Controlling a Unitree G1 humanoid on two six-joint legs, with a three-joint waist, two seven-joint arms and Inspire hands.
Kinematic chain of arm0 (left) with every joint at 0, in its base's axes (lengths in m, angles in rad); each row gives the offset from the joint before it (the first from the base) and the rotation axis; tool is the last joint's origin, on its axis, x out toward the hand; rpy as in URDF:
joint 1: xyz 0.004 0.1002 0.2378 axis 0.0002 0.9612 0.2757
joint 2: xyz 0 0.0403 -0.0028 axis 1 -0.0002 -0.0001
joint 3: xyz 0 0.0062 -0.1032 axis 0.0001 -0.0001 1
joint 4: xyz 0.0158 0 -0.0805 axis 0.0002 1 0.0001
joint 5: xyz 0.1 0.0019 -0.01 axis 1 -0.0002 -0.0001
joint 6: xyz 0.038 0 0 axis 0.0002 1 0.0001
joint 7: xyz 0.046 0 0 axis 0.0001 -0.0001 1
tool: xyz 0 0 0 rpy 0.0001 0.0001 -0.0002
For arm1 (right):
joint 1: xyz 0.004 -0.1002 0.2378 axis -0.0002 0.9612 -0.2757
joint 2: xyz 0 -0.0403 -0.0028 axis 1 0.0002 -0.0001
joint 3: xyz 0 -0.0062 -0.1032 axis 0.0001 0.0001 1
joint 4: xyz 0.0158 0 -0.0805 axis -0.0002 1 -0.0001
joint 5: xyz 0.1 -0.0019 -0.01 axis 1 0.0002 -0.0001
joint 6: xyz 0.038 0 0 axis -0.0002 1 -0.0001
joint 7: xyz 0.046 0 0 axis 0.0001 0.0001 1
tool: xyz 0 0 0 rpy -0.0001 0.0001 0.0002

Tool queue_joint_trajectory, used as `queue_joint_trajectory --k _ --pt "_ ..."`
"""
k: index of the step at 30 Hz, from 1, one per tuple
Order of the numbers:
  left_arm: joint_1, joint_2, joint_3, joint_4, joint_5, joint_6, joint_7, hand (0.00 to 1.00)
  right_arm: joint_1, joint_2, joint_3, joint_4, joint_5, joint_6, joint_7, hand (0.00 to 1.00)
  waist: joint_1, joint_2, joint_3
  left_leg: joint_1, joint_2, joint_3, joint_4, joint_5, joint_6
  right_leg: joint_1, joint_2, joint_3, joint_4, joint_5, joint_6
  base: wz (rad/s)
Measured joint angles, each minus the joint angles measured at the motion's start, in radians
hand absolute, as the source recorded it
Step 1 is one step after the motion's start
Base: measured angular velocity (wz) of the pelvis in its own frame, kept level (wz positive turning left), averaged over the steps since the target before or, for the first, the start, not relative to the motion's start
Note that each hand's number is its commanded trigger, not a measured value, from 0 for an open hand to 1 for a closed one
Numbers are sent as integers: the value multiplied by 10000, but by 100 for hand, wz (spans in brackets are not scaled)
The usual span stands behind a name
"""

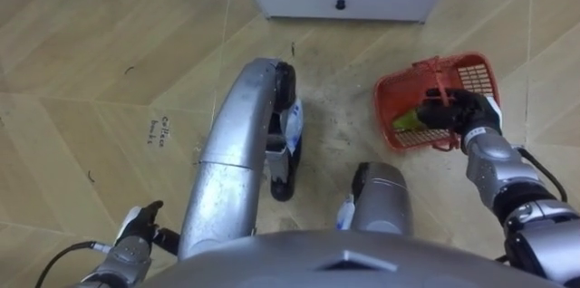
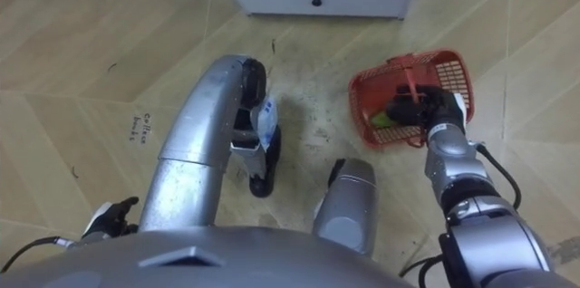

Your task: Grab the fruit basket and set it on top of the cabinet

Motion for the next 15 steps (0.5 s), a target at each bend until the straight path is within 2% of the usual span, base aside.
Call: queue_joint_trajectory --k 15 --pt "75 -12 -10 -385 10 60 -264 0 -2 -38 22 9 71 4 375 100 22 -43 19 -7 -6 -22 36 10 21 25 8 -32 4 -1 2 0"
